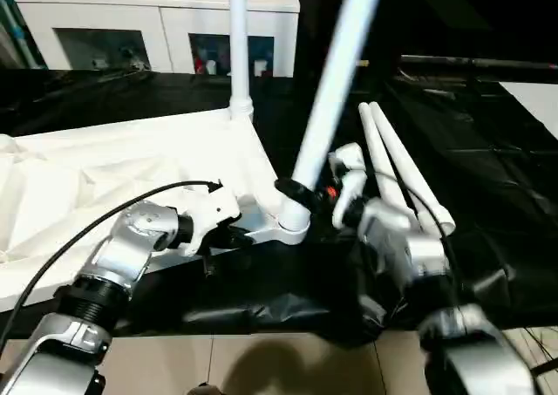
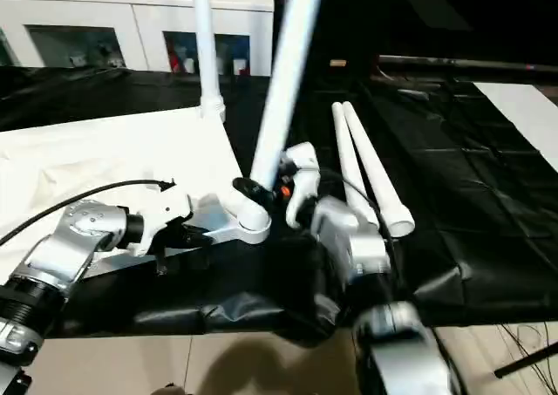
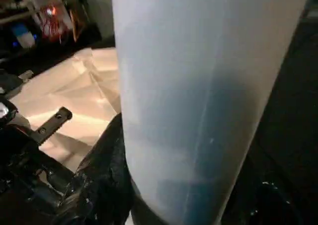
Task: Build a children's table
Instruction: Insert table leg to table base
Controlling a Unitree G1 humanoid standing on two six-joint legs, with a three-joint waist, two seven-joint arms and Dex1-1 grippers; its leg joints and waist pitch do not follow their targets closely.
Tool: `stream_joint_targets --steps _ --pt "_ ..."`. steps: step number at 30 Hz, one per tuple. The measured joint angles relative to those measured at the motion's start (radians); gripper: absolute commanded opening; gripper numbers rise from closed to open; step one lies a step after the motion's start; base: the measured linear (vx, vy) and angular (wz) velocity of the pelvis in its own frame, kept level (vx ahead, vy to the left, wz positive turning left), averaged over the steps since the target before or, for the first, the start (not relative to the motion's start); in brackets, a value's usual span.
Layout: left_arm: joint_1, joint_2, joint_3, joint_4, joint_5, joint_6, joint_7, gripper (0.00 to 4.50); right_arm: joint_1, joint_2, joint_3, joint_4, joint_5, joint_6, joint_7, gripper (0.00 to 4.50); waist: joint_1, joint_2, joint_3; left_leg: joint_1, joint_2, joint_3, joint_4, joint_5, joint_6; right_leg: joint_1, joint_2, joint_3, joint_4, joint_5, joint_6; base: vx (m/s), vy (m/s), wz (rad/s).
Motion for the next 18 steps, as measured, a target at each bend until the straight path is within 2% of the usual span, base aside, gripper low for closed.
stream_joint_targets --steps 4,8,12,15,18 --pt "0.001 -0.003 0.000 0.000 0.000 -0.002 0.001 0.00 0.036 0.009 0.007 -0.010 -0.019 -0.075 -0.001 1.86 -0.002 0.001 0.000 0.000 0.000 0.000 0.000 0.000 0.000 0.000 0.000 0.001 -0.001 0.000 0.000 0.000 0.000 0.00" --pt "0.001 -0.004 0.000 0.001 0.000 -0.003 -0.001 0.00 0.054 -0.008 0.045 -0.043 -0.056 -0.105 0.004 1.86 -0.002 0.001 -0.001 0.000 -0.001 0.000 -0.004 0.000 0.000 0.001 0.000 0.002 -0.005 0.000 0.000 0.000 0.000 0.00" --pt "0.001 -0.001 -0.001 0.001 0.000 -0.004 -0.005 0.00 0.041 -0.032 0.084 -0.061 -0.097 -0.106 0.024 1.86 -0.003 -0.001 -0.001 0.000 -0.001 0.000 -0.005 0.000 0.000 0.002 0.000 0.002 -0.005 0.000 0.000 0.000 0.000 0.00" --pt "0.001 0.005 -0.001 0.001 0.000 -0.011 -0.016 0.00 -0.003 -0.054 0.115 -0.038 -0.124 -0.085 0.066 1.86 -0.005 -0.004 -0.002 0.000 -0.001 0.000 -0.006 0.000 0.000 0.001 0.001 0.002 -0.005 0.000 0.000 0.000 0.000 0.00" --pt "0.001 0.012 -0.004 0.001 0.004 -0.018 -0.027 0.00 -0.059 -0.065 0.127 0.013 -0.134 -0.047 0.119 1.86 -0.005 -0.016 -0.008 0.000 0.000 0.000 -0.009 0.000 0.000 0.001 0.001 0.001 -0.005 -0.001 0.002 0.000 0.000 0.00"
